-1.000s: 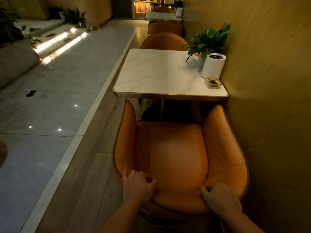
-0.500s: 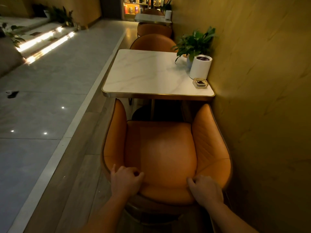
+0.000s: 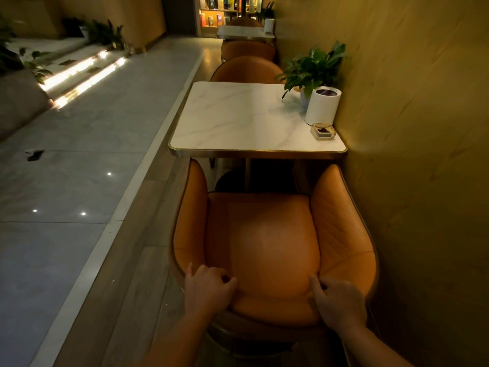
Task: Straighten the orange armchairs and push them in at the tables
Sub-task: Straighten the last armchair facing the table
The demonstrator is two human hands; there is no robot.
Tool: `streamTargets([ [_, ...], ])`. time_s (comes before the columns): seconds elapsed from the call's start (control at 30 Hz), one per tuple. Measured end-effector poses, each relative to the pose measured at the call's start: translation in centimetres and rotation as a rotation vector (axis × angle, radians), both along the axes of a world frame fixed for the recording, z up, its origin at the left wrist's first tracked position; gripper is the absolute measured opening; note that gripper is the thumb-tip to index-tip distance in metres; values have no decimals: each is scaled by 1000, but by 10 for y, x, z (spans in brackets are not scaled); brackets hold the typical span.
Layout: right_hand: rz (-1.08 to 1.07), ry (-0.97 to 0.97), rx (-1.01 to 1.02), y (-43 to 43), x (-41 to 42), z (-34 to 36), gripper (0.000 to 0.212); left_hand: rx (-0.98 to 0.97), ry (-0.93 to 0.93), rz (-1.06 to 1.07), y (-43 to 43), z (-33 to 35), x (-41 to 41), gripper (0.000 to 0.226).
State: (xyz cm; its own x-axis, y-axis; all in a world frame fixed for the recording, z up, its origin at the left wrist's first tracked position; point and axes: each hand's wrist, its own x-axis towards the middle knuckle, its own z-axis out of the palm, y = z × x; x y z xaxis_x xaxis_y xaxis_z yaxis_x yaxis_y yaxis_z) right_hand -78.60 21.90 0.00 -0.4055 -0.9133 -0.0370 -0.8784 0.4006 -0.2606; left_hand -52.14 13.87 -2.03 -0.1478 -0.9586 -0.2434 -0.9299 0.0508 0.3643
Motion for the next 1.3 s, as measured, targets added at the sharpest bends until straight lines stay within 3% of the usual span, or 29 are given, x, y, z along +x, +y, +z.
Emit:
streamTargets([
  [0.47,21,-49,126,-6,3,15,45,62,-50,-35,-4,3,-3,40],
  [1.0,9,-40,136,-10,1,6,43,68,-122,-37,1,7,-2,44],
  [1.3,141,36,265,-12,5,17,39,62,-67,-99,6,23,22,41],
])
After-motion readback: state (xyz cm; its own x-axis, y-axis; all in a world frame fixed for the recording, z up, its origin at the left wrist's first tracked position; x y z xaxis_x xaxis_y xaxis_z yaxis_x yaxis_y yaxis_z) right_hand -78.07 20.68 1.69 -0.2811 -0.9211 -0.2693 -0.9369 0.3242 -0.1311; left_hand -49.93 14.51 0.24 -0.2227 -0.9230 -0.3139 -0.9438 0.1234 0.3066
